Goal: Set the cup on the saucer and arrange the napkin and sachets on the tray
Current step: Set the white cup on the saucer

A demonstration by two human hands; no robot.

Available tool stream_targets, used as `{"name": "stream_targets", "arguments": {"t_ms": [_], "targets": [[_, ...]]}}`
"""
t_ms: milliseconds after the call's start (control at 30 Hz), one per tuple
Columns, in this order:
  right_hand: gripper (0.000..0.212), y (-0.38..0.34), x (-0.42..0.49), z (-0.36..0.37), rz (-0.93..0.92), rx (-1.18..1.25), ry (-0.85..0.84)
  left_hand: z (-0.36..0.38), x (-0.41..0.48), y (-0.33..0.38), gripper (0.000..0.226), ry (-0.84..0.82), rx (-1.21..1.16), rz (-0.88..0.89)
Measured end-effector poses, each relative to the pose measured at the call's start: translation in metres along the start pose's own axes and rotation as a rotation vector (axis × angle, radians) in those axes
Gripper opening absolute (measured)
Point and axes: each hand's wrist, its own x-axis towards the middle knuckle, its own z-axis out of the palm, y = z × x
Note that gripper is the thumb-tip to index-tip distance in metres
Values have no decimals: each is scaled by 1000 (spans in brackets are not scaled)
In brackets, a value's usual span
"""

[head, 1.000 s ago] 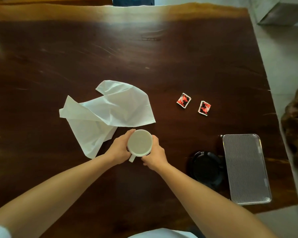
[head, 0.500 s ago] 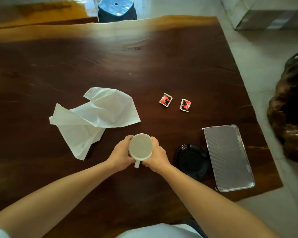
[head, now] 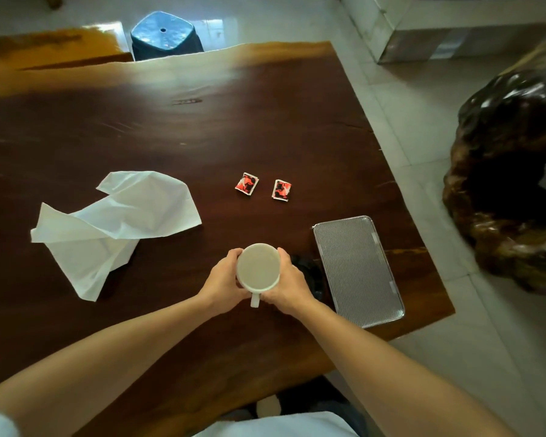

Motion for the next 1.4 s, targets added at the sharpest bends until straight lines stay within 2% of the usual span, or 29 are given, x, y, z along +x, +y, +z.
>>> {"name": "stream_targets", "arguments": {"t_ms": [100,367,500,800,933,1167,1400], "targets": [[96,15,-6,-24,-4,-8,-13,19,1,20,94,-5,-1,0],[83,46,-14,-76,-94,-37,-45,61,0,59,90,34,-17,-36],[85,63,-15,-89,-111,-44,-110,86,-6,64,88,84,-49,-67],[92,97,-11,-80,-90,-44,-203,130,-17,46,88,145,-142,-117],[90,100,-5,-73,-90,-46,-189,135,-13,37,88,162,-184,-126],[100,104,6,-68,-64,-92,-226,136,-8,31,84,159,-202,-133],[94,106,12,-68,-69,-75,-233,136,-3,32,86,152,-206,-149]]}}
